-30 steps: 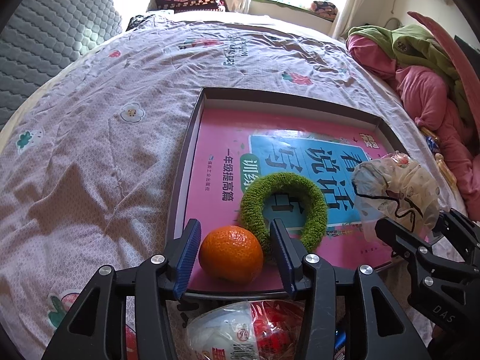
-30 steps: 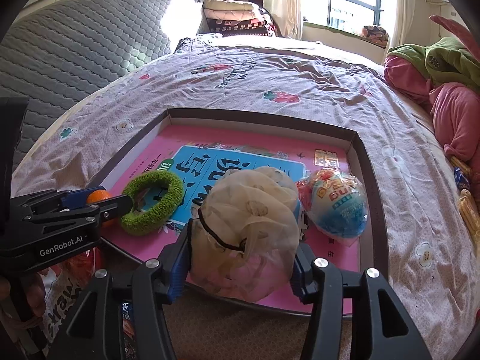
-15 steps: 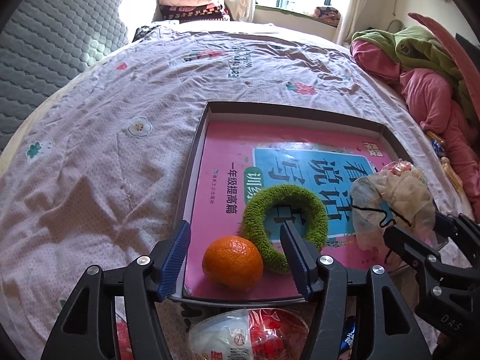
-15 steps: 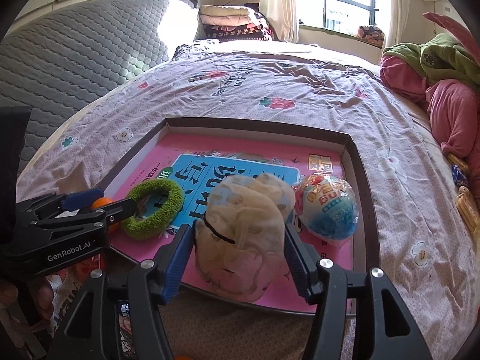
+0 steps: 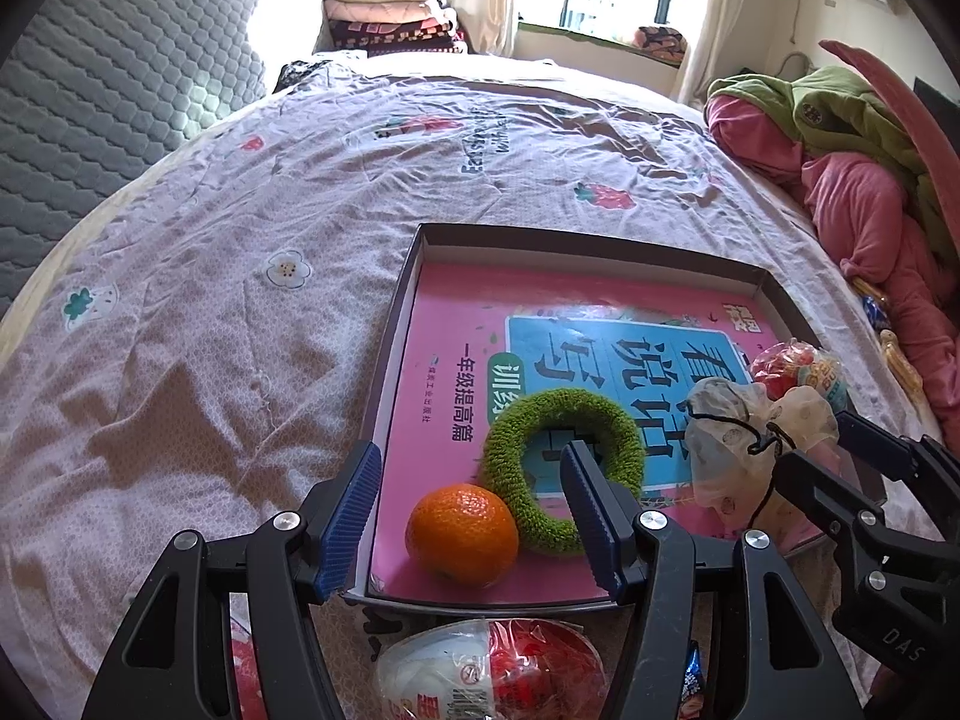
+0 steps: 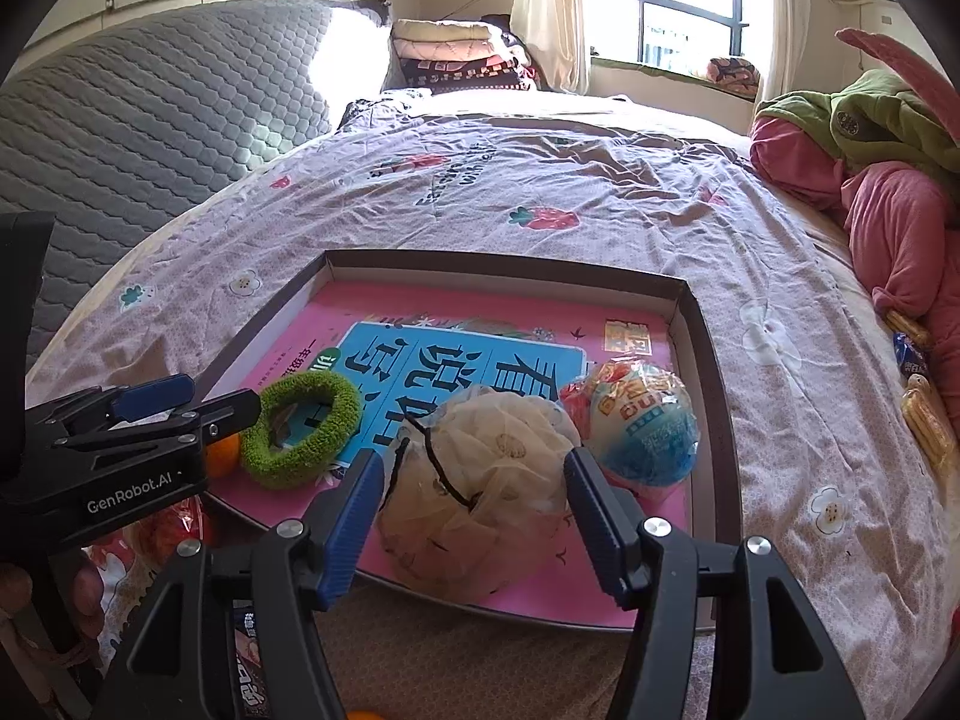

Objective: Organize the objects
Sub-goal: 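Withdraw both open grippers up and away from the tray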

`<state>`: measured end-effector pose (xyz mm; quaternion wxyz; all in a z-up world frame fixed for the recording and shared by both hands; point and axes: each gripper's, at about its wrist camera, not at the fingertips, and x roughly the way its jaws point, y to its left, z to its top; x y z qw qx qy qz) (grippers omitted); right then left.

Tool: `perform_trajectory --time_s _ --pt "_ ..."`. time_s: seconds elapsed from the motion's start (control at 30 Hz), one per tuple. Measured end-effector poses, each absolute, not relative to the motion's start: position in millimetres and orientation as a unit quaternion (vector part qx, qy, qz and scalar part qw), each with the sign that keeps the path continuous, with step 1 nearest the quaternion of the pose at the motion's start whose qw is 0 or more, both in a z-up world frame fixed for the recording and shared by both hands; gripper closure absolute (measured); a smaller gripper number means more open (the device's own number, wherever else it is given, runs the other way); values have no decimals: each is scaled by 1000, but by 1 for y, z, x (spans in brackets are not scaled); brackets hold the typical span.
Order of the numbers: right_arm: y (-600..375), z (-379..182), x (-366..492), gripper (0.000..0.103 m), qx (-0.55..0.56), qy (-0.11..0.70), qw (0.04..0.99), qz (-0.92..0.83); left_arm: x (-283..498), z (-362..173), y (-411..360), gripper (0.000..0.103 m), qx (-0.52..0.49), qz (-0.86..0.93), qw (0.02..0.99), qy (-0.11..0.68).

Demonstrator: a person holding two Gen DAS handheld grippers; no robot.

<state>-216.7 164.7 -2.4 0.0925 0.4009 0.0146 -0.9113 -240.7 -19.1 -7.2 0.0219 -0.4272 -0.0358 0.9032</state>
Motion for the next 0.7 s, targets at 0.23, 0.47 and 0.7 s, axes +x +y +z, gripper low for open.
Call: perform_trajectory --time_s 0.23,0.47,0.7 --pt "167 4 -214 40 393 12 93 -915 -237 -5 -15 39 -423 906 18 -19" --pt "168 13 -211 39 383 7 93 -919 -230 3 -14 39 -412 911 11 -9" --pt "167 27 -203 39 366 5 99 -925 -218 11 -14 33 -400 916 12 -6"
